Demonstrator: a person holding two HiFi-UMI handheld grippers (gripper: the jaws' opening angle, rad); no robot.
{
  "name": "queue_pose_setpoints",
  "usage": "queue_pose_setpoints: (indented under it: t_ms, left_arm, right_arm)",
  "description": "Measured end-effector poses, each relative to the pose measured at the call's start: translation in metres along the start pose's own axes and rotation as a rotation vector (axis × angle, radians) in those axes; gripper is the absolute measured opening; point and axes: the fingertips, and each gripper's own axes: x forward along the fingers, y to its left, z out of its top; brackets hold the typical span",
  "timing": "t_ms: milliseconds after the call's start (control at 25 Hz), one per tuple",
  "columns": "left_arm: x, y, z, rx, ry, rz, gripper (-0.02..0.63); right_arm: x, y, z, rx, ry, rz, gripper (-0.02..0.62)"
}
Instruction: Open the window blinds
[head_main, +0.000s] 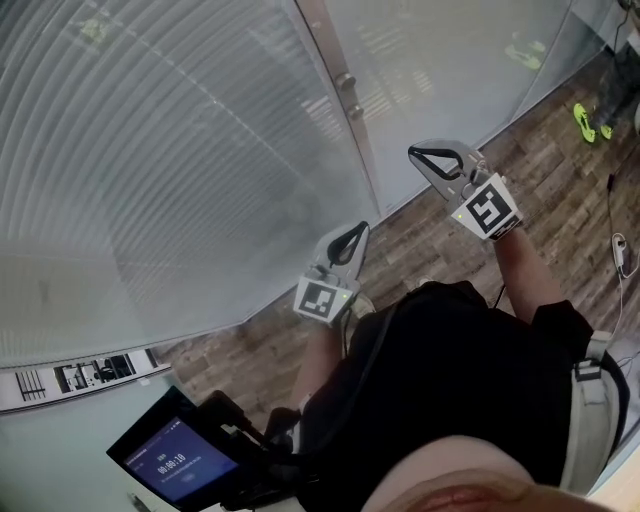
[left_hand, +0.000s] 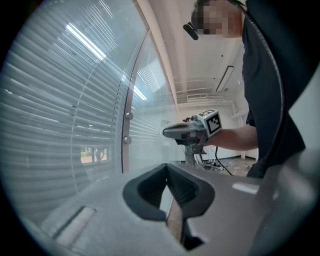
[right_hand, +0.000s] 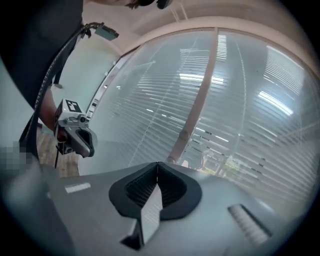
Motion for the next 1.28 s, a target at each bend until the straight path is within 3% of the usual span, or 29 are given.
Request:
queue_pose_setpoints:
  t_ms: [280,480,760,1160,1280]
  left_arm:
    - [0.012,-0.008,0.013,-0.039,-0.076,-0.032,0.003]
    - [0.018,-0.014,0.014,-0.037,-0.080,-0.053,0.003]
    - [0.018,-0.020,0.007,-0.047,-0.082,-0.074,0.003]
    - [0.013,-0.011,0.004,-0.058,-0.094,-0.051,0.003]
    - [0.009,-0.014,0.001,-0.069,-0.096,-0.046,0.003]
  right_arm:
    - [0.030,-0.022,0.020,-0.281,0.140,-0.001,0.063]
    - [0.051,-0.041,0.038,-0.467,0.216,-0.064,0.125]
    - [0.083,-0.056,0.054,-0.644,0.281,-0.121,0.207]
    - [0.125,-0.065,0.051,-0.788,0.324,-0.121,0.207]
    - [0.128,-0.067,0.051,-0.820,0.335,-0.138,0.146]
